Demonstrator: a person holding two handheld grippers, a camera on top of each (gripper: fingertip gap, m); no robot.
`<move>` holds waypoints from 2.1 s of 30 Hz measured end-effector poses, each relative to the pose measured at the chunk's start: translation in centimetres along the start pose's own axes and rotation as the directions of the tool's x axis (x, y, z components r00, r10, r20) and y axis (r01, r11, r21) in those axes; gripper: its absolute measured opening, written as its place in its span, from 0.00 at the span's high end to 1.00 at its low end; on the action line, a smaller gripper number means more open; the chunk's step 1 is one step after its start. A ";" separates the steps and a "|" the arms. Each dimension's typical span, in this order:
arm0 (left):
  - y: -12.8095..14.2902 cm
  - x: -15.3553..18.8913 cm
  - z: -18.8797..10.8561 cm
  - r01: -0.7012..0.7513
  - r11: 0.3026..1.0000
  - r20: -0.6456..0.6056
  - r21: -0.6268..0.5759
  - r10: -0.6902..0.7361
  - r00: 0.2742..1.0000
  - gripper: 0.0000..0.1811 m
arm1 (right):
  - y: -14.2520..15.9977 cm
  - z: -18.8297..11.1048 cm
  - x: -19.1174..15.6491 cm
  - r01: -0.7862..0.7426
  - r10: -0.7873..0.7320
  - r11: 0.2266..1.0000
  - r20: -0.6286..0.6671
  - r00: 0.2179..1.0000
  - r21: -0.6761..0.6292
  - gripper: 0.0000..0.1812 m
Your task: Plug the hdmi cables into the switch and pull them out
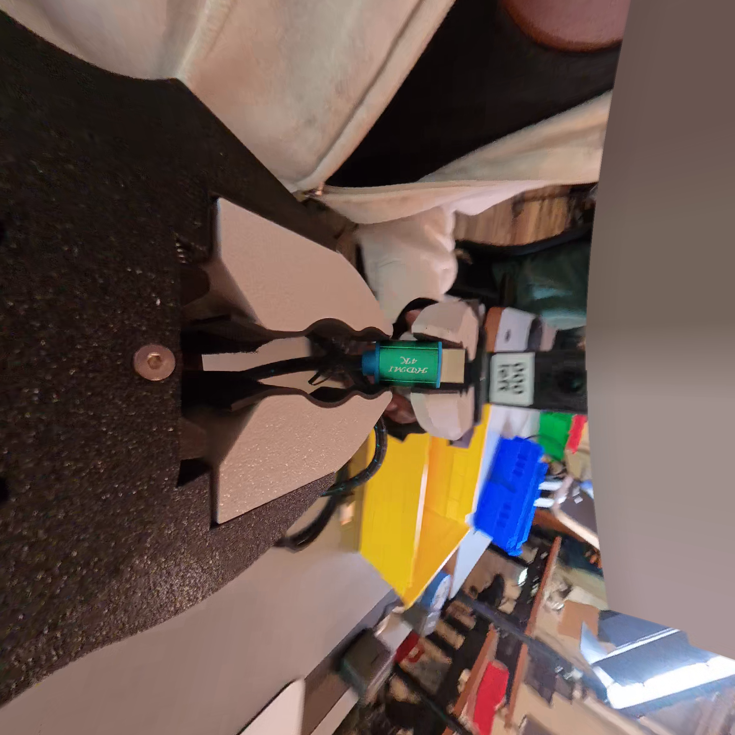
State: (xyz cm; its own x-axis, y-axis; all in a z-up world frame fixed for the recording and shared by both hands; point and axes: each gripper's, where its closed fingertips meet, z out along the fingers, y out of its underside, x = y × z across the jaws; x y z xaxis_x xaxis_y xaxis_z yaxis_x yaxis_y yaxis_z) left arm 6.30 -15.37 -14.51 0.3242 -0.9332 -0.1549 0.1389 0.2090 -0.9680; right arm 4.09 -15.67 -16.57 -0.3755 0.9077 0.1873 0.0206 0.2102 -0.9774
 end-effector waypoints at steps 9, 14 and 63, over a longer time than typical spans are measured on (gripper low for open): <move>13.5 -7.2 -6.7 0.223 0.596 0.351 -0.772 0.108 0.930 0.73 | 2.8 -9.1 3.2 0.039 -0.187 0.915 -0.338 0.922 -0.401 0.89; 18.1 -9.2 -8.9 0.193 0.363 0.290 -0.911 0.234 0.928 0.77 | 4.6 -5.1 2.8 0.067 -0.172 0.913 -0.233 0.957 -0.402 0.88; 17.3 -9.4 -9.9 -0.040 0.610 0.184 -0.792 0.300 0.936 0.84 | 12.6 -5.7 10.4 0.288 -0.540 0.377 0.044 0.841 -0.880 0.89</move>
State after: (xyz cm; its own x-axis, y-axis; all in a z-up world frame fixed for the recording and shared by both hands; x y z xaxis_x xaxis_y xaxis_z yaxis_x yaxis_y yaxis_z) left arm -3.55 -5.89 -31.79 0.5171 -0.7572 -0.3991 -0.6690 -0.0667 -0.7402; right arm 5.70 -1.49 -26.37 -0.3676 0.6336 0.6808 0.7154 0.6604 -0.2282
